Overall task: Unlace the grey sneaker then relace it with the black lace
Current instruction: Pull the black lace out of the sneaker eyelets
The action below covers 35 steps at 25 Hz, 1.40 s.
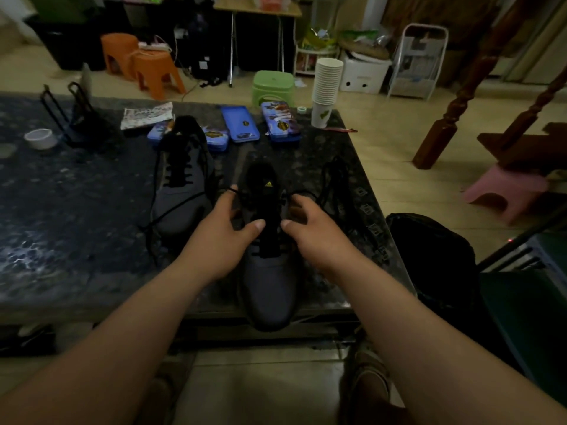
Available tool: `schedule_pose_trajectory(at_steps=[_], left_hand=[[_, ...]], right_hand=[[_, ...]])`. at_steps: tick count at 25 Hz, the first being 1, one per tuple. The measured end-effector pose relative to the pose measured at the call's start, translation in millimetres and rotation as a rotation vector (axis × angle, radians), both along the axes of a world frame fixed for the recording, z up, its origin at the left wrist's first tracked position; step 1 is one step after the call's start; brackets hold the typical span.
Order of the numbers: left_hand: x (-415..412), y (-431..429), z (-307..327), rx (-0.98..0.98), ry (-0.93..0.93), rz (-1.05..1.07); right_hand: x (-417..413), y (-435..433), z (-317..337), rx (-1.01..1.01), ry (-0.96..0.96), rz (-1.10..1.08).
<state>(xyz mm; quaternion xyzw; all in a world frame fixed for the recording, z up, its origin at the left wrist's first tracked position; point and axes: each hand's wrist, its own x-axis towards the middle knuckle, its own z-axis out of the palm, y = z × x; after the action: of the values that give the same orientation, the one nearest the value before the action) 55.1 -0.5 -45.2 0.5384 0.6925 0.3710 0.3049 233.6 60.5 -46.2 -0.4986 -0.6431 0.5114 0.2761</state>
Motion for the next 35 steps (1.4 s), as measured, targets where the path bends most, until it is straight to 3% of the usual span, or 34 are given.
schedule_pose_trajectory(at_steps=[4,7,11,15,18,22,27,29,32,35], left_hand=[[-9.2,1.4,-7.0,-0.042,-0.081,-0.039],[-3.9,1.2,-4.8,-0.023,-0.038,-0.016],[3.2,-0.9,6.2,0.012,0.032,0.069],[-5.8,-1.8,13.3,0.071,0.097,0.087],[-11.7,3.2,17.8,0.108,0.097,0.047],[-16.6,6.5,22.3,0.096,0.13,-0.012],[-25.3,7.4,26.8,0.052,0.241,-0.19],[-28.7,8.5,28.3,0.006,0.18,-0.194],[-29.8,9.4,27.5,-0.009,-0.019,-0.078],[-18.7,8.0,25.9,0.131,0.224,-0.02]], right_hand=[[14.4,-5.3,2.8,-0.042,0.032,0.069],[15.5,-5.6,2.7,-0.06,0.06,0.049],[6.2,-0.6,8.4,0.109,-0.025,-0.103],[1.8,5.3,12.7,0.216,-0.04,-0.122],[-2.3,14.1,12.3,0.279,-0.088,-0.121],[-0.5,19.5,19.1,0.2,-0.047,-0.145],[3.3,15.8,24.6,0.441,-0.268,0.026],[4.8,16.8,25.4,0.473,-0.325,0.023],[9.2,18.3,28.5,0.355,-0.294,-0.011],[2.6,14.4,31.0,0.458,-0.321,0.064]])
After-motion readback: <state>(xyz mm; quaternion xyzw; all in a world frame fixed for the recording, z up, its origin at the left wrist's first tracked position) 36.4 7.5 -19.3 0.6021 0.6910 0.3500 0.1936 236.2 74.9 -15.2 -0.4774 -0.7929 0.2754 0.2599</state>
